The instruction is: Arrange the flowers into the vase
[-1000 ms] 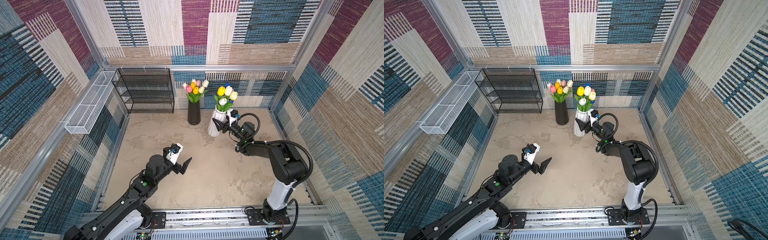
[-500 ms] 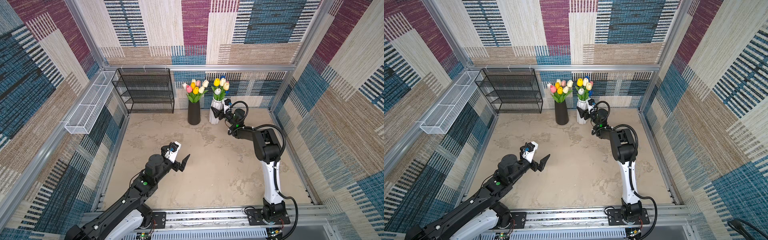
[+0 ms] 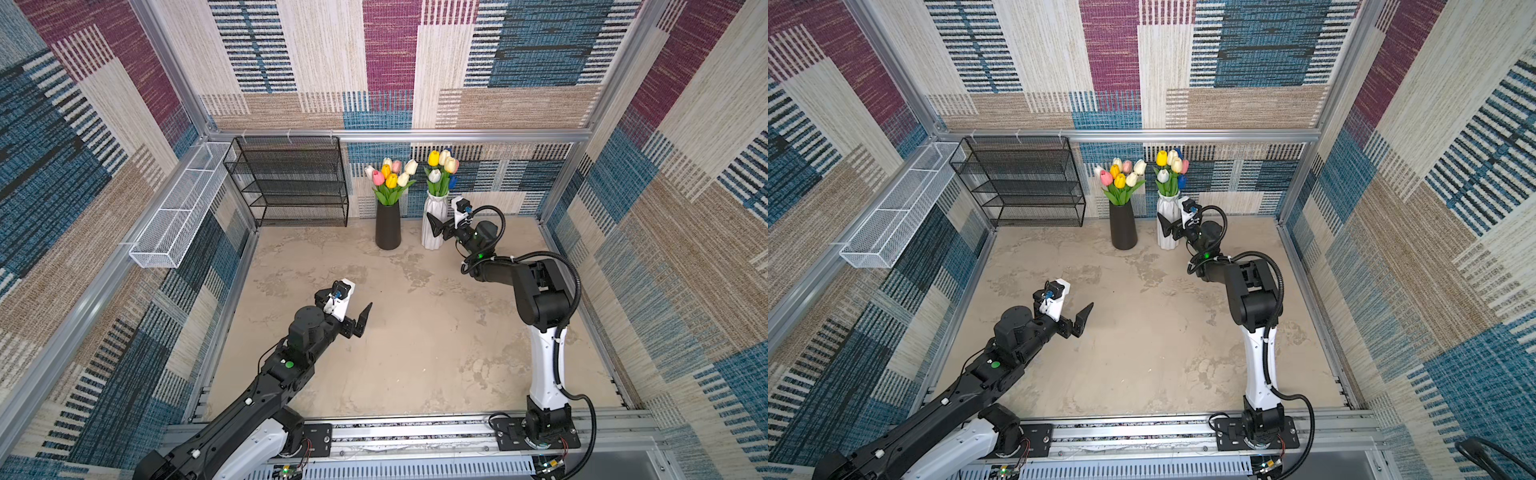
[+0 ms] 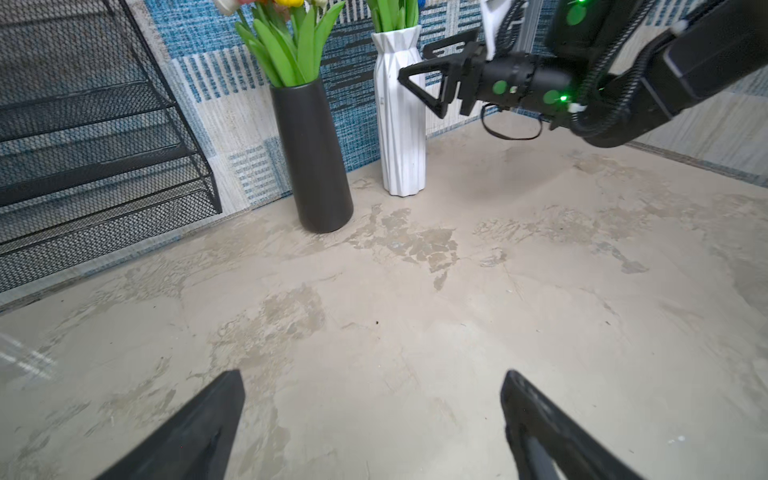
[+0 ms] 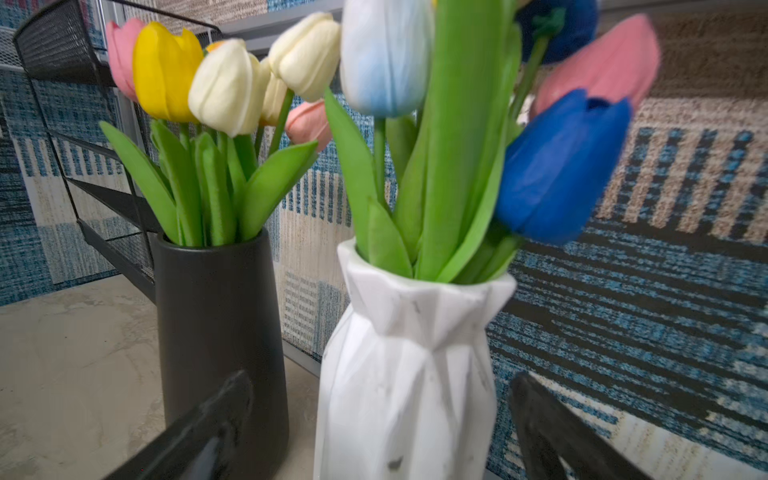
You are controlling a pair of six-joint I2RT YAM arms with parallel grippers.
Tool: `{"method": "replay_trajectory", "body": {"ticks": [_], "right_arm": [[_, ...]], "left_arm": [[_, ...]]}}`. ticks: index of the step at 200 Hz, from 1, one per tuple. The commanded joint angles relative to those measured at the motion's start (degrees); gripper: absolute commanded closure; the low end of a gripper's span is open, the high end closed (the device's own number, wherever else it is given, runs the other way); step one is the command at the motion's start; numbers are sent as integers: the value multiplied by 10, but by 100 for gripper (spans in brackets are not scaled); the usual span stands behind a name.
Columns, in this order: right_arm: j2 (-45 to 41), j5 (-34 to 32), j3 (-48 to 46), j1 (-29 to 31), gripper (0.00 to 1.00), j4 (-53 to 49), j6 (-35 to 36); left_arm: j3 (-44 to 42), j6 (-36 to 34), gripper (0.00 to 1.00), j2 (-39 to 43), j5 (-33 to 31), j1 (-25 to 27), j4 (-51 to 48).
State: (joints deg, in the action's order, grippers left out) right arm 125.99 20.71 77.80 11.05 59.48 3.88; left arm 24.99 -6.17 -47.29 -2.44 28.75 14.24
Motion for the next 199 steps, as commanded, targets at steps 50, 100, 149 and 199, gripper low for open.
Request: {"method": "replay_trajectory", "body": {"ticks": [50, 100, 149, 199], "right_arm": [[-216, -60, -274, -4, 0, 110, -32], [-483, -246, -481, 3, 0, -44, -36], [-592, -386, -638, 1, 0, -83, 9], [-469, -284, -711, -29, 0, 173, 54]], "left_arm": [[3, 23, 1, -21, -263, -50, 3], [-76, 58, 1, -103, -270, -148, 100], [-165, -24, 1, -279, -150, -172, 507], [-167, -41, 1, -443, -99, -190, 665]]}}
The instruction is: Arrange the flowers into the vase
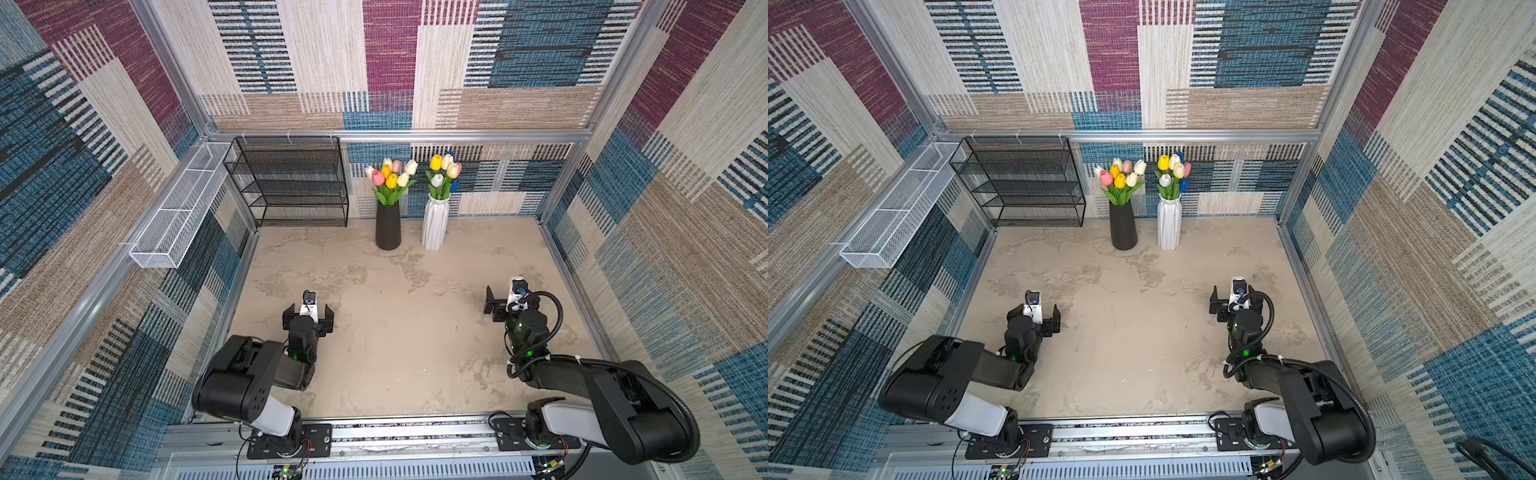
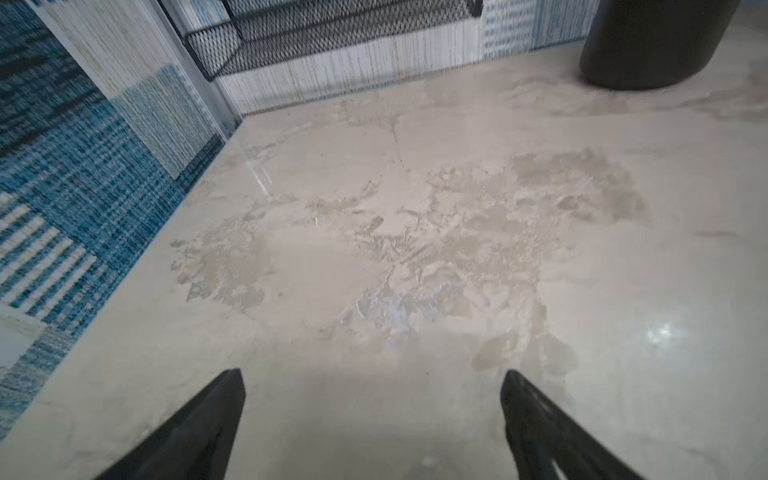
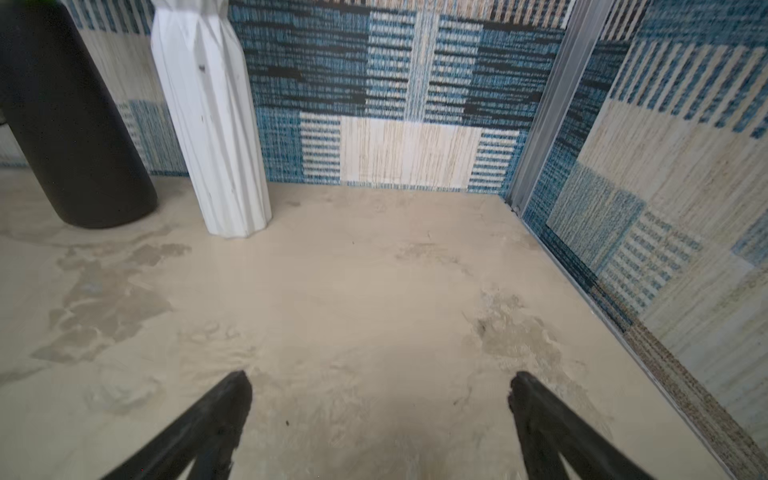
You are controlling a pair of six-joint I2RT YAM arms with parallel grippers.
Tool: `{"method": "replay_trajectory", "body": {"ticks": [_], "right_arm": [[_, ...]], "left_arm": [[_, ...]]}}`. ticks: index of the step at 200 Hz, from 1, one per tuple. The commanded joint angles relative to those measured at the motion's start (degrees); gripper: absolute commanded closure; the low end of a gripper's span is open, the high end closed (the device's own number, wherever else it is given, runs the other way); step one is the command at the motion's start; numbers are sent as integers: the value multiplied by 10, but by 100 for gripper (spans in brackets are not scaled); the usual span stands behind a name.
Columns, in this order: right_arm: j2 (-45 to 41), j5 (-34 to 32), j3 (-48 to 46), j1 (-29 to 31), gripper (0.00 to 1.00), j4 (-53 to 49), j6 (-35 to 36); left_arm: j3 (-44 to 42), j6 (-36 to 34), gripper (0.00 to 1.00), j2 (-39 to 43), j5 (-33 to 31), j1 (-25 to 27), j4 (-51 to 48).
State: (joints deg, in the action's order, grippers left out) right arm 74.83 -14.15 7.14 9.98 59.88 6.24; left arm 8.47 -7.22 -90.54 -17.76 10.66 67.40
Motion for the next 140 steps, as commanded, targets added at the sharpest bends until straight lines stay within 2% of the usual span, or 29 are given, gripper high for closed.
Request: {"method": "replay_trajectory", "body": {"ticks": [1, 8, 17, 37, 50, 58, 67, 79, 89, 97, 140], "right_arm": [[46, 67, -3, -19, 0, 166, 27], [71, 81, 9, -30, 0, 162, 18], [96, 89, -2, -49, 0, 212, -1], [141, 164, -37, -109, 0, 317, -51], [117, 216, 0, -117, 0, 201, -39], [134, 238, 42, -117, 0, 147, -31], [128, 205, 60, -124, 0, 111, -54], [132, 198, 55, -126, 0, 129, -58], [126, 196, 53, -124, 0, 123, -56], [129, 198, 54, -125, 0, 125, -55], [132, 195, 60, -123, 0, 117, -55]], "left_arm": [[-2, -30, 1, -10, 56, -10, 134], [-3, -37, 1, -11, 75, -10, 134], [-4, -49, 1, -12, 101, -10, 134], [2, -46, 1, -15, 104, -14, 134], [11, -38, 1, -7, 107, -21, 111], [27, -27, 1, 5, 109, -30, 70], [59, -6, 1, 22, 114, -46, -5], [128, 22, 1, 29, 139, -75, -147], [173, 50, 3, 19, 224, -121, -226], [171, 71, 2, 18, 260, -150, -224], [165, 69, 0, 20, 257, -150, -212]]}}
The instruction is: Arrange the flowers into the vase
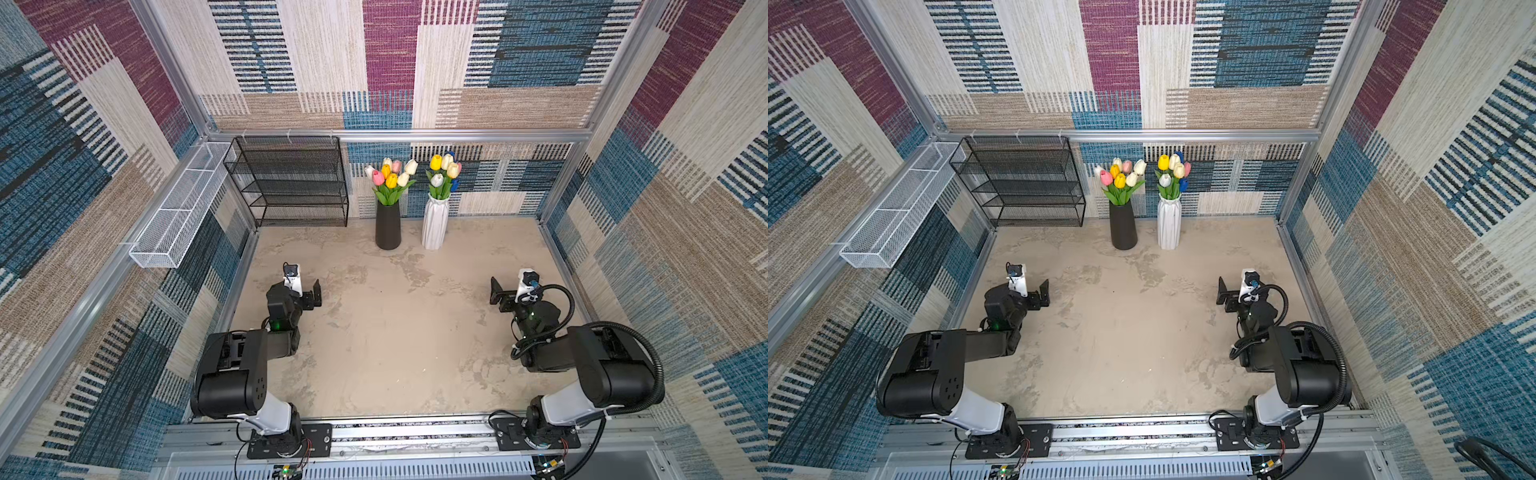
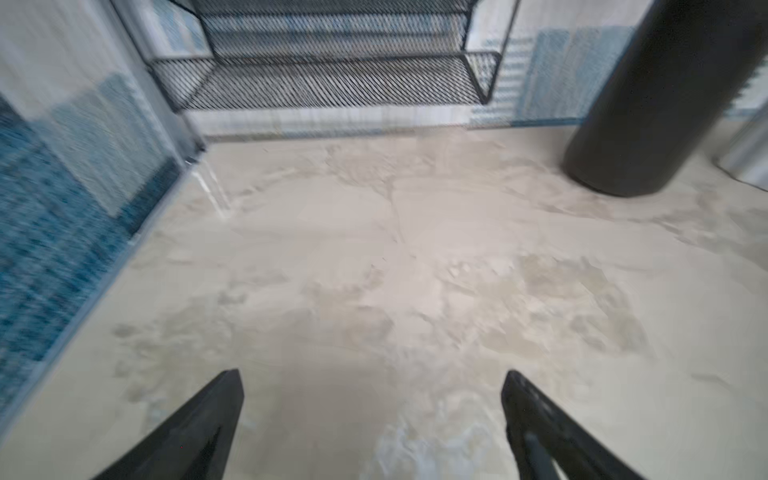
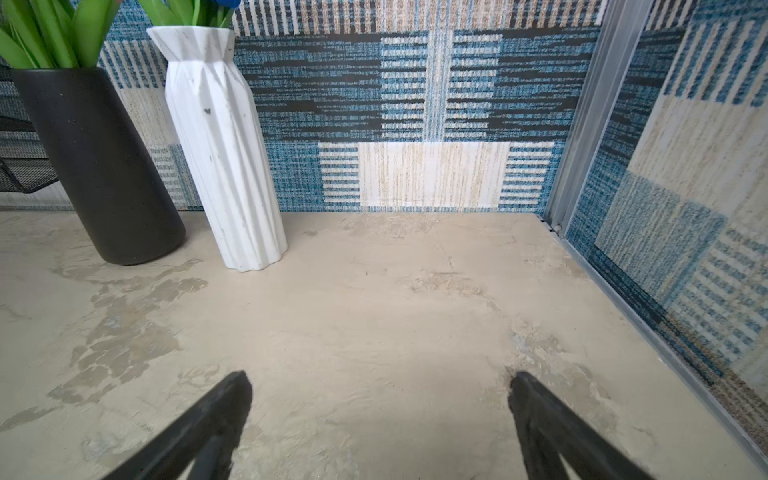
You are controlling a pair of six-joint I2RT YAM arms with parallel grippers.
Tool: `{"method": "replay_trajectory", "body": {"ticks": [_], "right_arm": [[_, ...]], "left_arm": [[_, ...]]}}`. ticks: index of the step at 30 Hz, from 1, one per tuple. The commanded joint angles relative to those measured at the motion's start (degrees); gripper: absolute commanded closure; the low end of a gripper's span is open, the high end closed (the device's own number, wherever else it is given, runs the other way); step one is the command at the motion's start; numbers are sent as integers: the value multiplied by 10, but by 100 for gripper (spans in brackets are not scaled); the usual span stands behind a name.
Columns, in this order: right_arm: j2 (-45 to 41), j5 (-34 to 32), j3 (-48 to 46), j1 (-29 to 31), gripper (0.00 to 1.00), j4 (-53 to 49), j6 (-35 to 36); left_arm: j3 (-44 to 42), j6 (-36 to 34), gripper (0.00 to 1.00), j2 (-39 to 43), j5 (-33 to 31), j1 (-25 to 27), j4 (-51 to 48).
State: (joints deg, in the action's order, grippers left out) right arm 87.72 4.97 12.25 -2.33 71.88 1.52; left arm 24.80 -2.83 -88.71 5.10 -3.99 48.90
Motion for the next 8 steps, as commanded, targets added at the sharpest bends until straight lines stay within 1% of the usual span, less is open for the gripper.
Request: {"method": "replay_trajectory", "body": {"ticks": [1, 8], "right_arm": [[3, 3, 9, 0, 0, -3, -8], [0, 5, 4, 0, 0, 2, -7]], "left_arm": [[2, 25, 0, 2, 28, -3, -26], [1, 25, 0, 1, 28, -3, -25]]}}
